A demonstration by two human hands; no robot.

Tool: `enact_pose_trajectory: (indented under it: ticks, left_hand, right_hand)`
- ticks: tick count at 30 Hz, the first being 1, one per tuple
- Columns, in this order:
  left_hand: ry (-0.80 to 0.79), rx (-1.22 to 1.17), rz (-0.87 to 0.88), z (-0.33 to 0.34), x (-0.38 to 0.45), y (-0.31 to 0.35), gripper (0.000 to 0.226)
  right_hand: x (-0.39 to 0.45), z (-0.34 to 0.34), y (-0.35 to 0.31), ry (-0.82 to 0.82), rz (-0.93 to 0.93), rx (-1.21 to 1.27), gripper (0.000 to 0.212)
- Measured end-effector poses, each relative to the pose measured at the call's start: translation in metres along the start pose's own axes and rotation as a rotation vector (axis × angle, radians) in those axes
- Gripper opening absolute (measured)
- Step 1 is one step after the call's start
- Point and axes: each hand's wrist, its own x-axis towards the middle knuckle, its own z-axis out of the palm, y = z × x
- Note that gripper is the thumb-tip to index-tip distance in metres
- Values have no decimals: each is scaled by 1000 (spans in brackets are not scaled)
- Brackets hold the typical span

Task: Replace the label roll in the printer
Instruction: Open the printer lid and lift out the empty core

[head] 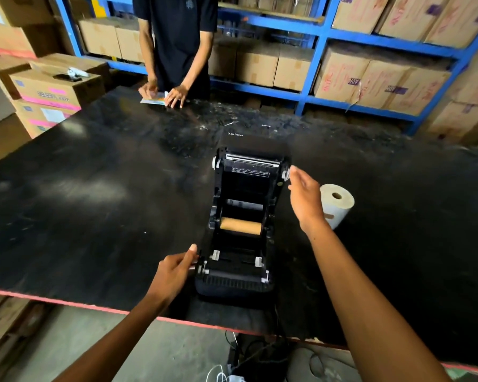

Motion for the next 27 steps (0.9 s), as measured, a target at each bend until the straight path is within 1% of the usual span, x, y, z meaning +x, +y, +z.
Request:
enact_pose_trajectory:
  ticks: [2, 4, 5, 7, 9, 11, 13, 15, 16, 19, 21, 25, 27]
  left_hand:
    - [59, 64, 65, 0, 9, 6, 37]
    - [125, 104, 167, 3, 21, 15, 22]
    - [135, 116, 210, 5, 26, 20, 22]
    - [94, 195, 244, 12, 41, 29, 35]
    - [38, 343, 214, 22, 55, 37, 48]
    - [12, 517, 208, 32, 63, 42, 54]
    - [-7, 587, 207, 42, 64, 45, 56]
    - [8, 531, 199, 46, 61, 49, 57]
    - [20, 479, 208, 45, 58, 53, 57]
    - [29, 210, 289, 46, 48, 72, 52]
    - [9, 82, 359, 48, 40, 87, 48]
    - [-59, 26, 451, 74, 28, 109, 42]
    - [-84, -14, 478, 100, 23, 117, 39]
  right_hand:
    - [-3, 0, 7, -50, 19, 47, 41]
    - [-10, 2, 21, -33, 39, 54, 42]
    - [-17, 4, 31, -19, 59, 38, 42]
    - [-29, 10, 53, -28, 98, -69, 42]
    - [-43, 16, 77, -80, 104, -314, 42]
    - [-56, 21, 94, -142, 87, -534, 45]
    - [-63, 27, 101, -200, 62, -589, 47]
    - [-65, 30, 98, -213, 44, -547, 48]
    - [-66, 30, 92, -191, 36, -496, 47]
    - [-68, 20, 76, -51, -48, -210, 39]
    - [-71, 6, 69, 70, -120, -94, 31]
    - [-68, -25, 71, 192, -79, 111, 29]
    - [-61, -47, 79, 267, -52, 193, 30]
